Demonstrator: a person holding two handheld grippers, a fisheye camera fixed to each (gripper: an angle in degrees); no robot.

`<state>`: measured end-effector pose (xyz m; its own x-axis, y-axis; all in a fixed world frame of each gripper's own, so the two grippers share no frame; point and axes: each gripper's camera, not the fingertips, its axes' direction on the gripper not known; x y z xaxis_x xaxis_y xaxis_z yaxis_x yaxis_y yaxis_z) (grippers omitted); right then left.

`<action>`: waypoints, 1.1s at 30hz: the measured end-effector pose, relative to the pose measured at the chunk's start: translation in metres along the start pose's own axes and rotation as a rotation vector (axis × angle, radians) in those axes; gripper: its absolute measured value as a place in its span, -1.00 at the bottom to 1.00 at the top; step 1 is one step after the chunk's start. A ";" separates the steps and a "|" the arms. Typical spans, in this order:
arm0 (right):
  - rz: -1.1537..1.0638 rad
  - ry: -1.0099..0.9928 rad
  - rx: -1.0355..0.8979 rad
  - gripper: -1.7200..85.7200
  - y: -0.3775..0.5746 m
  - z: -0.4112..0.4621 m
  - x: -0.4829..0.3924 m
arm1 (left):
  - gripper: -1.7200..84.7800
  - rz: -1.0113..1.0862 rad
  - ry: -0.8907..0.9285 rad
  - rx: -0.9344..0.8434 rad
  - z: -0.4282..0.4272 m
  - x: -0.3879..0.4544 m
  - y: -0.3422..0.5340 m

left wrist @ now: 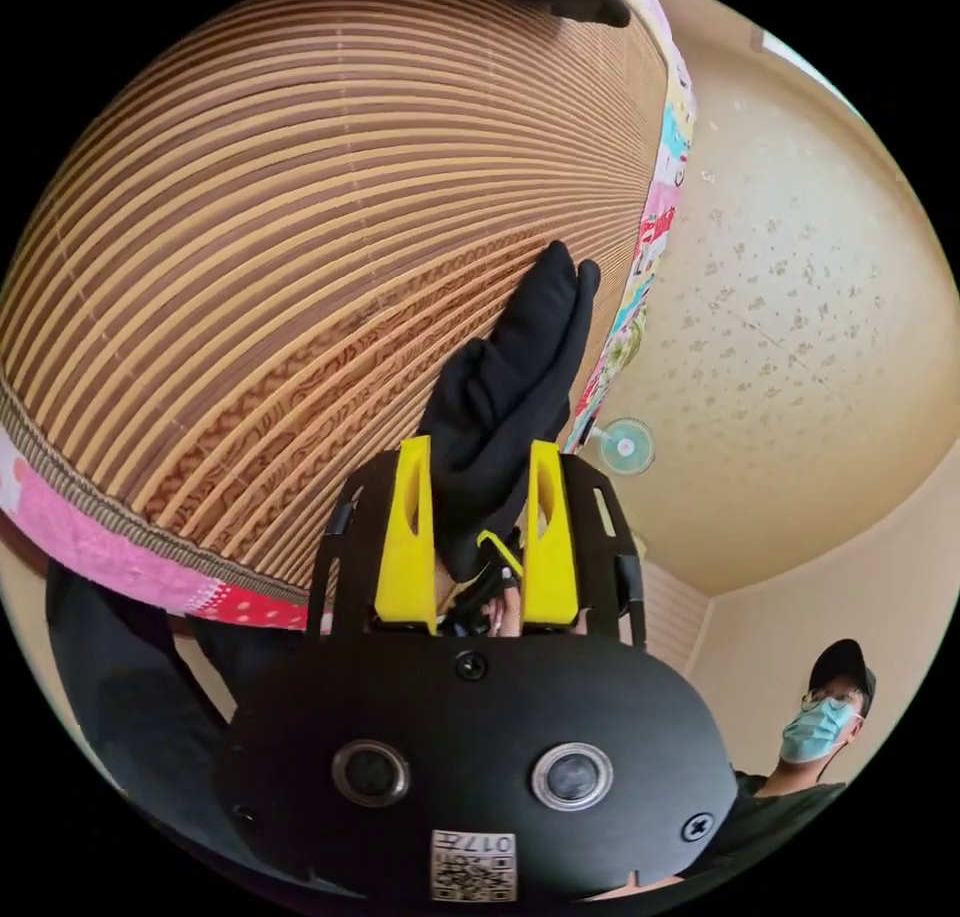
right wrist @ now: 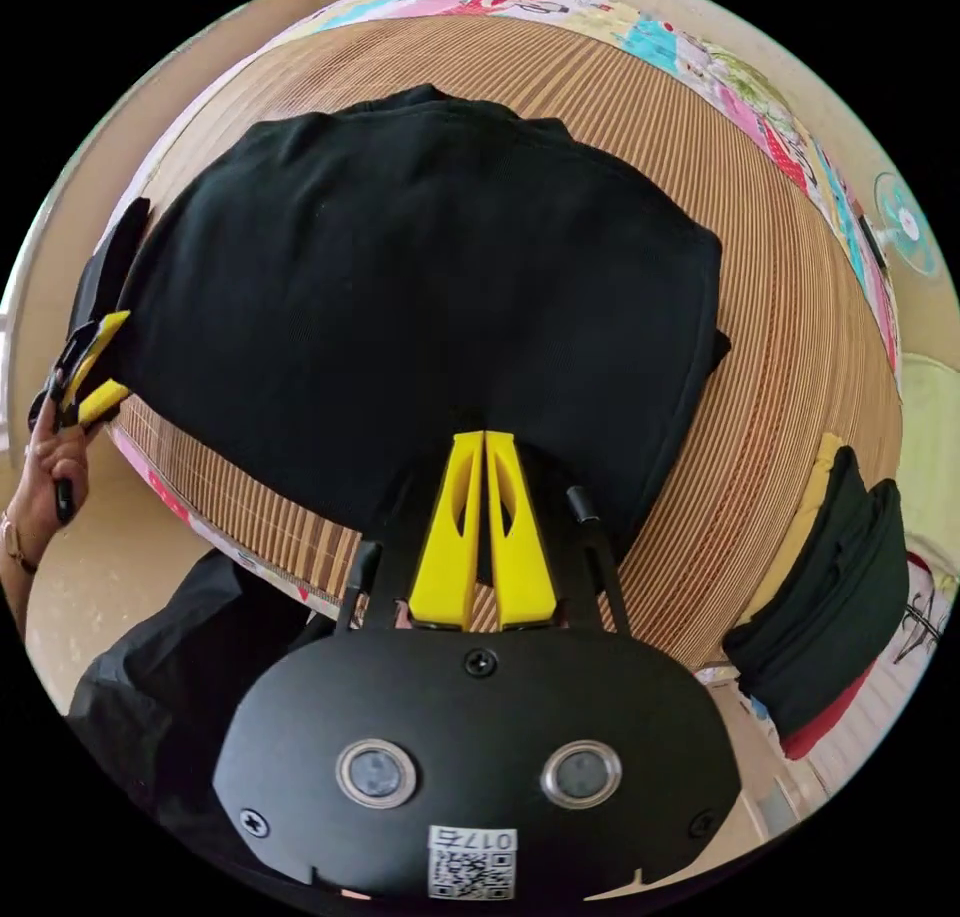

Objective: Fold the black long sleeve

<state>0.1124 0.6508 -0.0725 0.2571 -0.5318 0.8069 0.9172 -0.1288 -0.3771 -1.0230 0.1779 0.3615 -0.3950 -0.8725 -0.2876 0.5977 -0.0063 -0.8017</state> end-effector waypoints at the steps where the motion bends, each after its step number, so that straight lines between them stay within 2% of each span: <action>1: -0.035 0.026 -0.002 -0.95 0.001 -0.001 -0.004 | -0.78 0.021 0.033 0.027 0.001 0.008 0.001; 3: -0.068 0.059 -0.044 -0.96 -0.004 -0.006 -0.009 | -0.81 0.101 0.016 0.009 0.009 0.033 0.003; 6: -0.037 0.032 -0.058 -0.96 -0.004 -0.021 -0.004 | -0.82 0.380 -0.031 -0.099 0.044 0.105 0.027; 11: 0.354 -0.267 0.047 -0.95 0.058 -0.049 0.076 | -0.83 0.796 -0.106 -0.361 0.168 0.207 0.137; 14: 0.511 -0.326 0.080 -0.94 0.113 -0.057 0.118 | -0.81 0.943 -0.218 -0.564 0.255 0.211 0.205; 16: 0.526 -0.339 0.052 -0.94 0.142 -0.056 0.136 | -0.79 0.925 -0.248 -0.683 0.296 0.194 0.231; 18: 0.530 -0.352 0.023 -0.92 0.169 -0.055 0.149 | -0.78 0.913 -0.167 -0.721 0.308 0.182 0.248; 19: 0.533 -0.368 0.011 -0.90 0.186 -0.056 0.157 | -0.77 0.901 -0.132 -0.700 0.306 0.177 0.252; 21: 0.541 -0.420 0.003 -0.86 0.209 -0.056 0.169 | -0.69 0.870 -0.181 -0.622 0.295 0.168 0.250; 23: 0.563 -0.551 -0.001 -0.80 0.234 -0.054 0.181 | -0.59 0.804 -0.355 -0.436 0.270 0.149 0.234; 24: 0.573 -0.593 0.002 -0.78 0.239 -0.053 0.184 | -0.58 0.780 -0.392 -0.399 0.265 0.142 0.229; 27: 0.654 -0.854 0.051 -0.69 0.260 -0.047 0.197 | -0.53 0.644 -0.529 -0.355 0.261 0.099 0.199; 29: 0.735 -1.126 0.118 -0.61 0.271 -0.037 0.203 | -0.53 0.537 -0.587 -0.426 0.280 0.058 0.184; 32: 0.860 -1.436 0.217 -0.50 0.279 -0.021 0.204 | -0.61 0.465 -0.530 -0.531 0.309 0.024 0.189; 33: 0.882 -1.480 0.230 -0.48 0.279 -0.018 0.203 | -0.63 0.440 -0.513 -0.533 0.311 0.019 0.190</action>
<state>0.4155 0.4920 -0.0216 0.5800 0.7987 0.1600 0.3465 -0.0641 -0.9359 -0.7000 0.0078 0.3666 0.2371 -0.8553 -0.4608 0.1642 0.5028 -0.8487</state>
